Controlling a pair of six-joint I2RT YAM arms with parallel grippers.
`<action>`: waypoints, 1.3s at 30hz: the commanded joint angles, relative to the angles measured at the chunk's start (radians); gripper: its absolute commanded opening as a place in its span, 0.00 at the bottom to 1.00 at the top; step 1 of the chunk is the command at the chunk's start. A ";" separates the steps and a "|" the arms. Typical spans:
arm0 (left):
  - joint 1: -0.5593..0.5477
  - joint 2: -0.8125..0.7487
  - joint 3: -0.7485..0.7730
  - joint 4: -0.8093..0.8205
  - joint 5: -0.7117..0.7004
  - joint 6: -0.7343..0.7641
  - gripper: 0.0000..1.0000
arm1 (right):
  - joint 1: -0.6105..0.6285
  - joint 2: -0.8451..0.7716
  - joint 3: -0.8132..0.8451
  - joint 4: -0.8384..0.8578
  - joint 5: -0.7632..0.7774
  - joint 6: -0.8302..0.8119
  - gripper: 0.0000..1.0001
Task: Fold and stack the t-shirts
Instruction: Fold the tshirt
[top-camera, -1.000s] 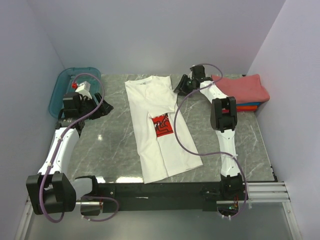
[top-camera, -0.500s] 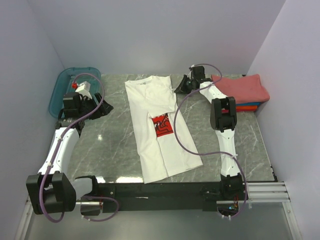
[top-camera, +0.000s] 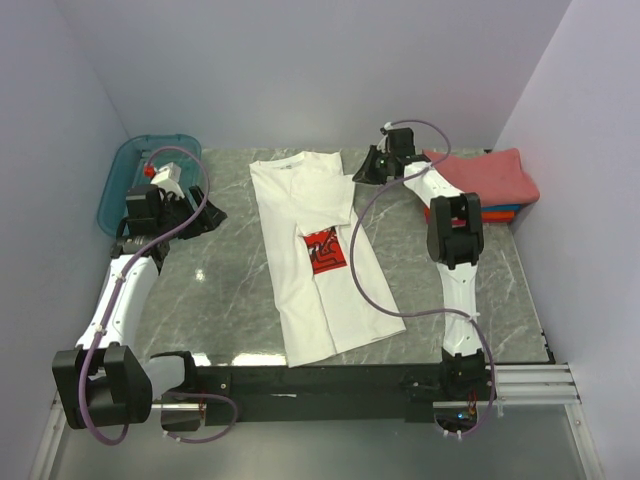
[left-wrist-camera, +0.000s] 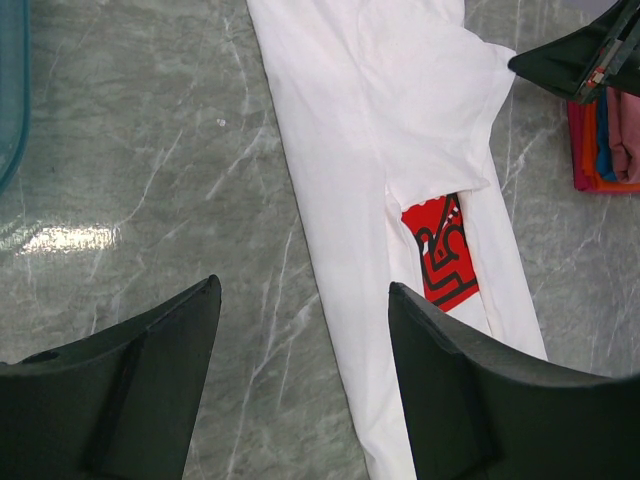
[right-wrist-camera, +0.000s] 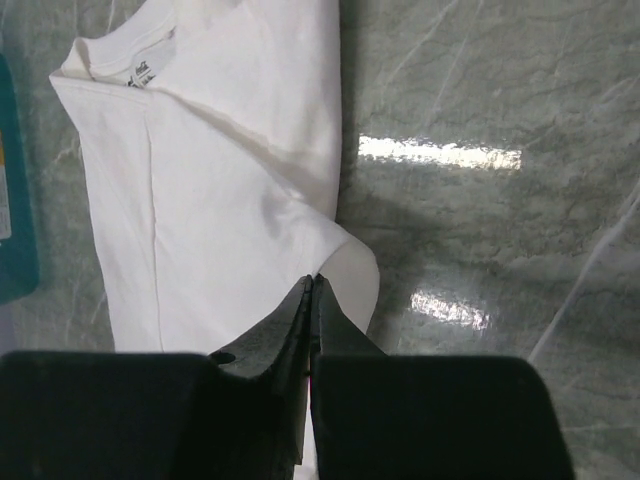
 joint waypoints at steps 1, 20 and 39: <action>0.002 -0.020 0.013 0.016 0.023 0.014 0.73 | 0.026 -0.097 -0.022 0.047 0.036 -0.051 0.04; 0.002 -0.021 0.010 0.018 0.046 0.013 0.73 | 0.186 -0.079 0.085 -0.060 0.240 -0.212 0.05; 0.001 -0.020 0.012 0.018 0.046 0.010 0.73 | 0.439 0.004 0.193 -0.206 0.489 -0.549 0.41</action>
